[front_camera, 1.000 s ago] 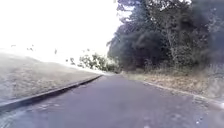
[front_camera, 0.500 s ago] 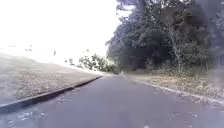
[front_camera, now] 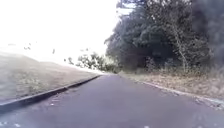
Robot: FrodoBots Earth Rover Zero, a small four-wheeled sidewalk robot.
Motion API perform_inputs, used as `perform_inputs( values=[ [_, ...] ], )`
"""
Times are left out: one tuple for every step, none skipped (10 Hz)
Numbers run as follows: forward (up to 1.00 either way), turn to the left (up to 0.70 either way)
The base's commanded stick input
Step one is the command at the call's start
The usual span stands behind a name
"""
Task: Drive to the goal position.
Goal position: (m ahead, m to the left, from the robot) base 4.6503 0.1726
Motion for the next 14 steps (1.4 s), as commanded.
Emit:
perform_inputs(
  values=[
    [1.0,0.0],
    [1.0,0.0],
    [1.0,0.0],
    [1.0,0.24],
    [1.0,0.32],
    [1.0,0.05],
    [1.0,0.0],
    [1.0,0.0],
    [1.0,0.0],
    [1.0,0.27],
    [1.0,0.4],
    [1.0,0.4],
    [1.0,0.32],
    [1.0,0.05]
  ],
)
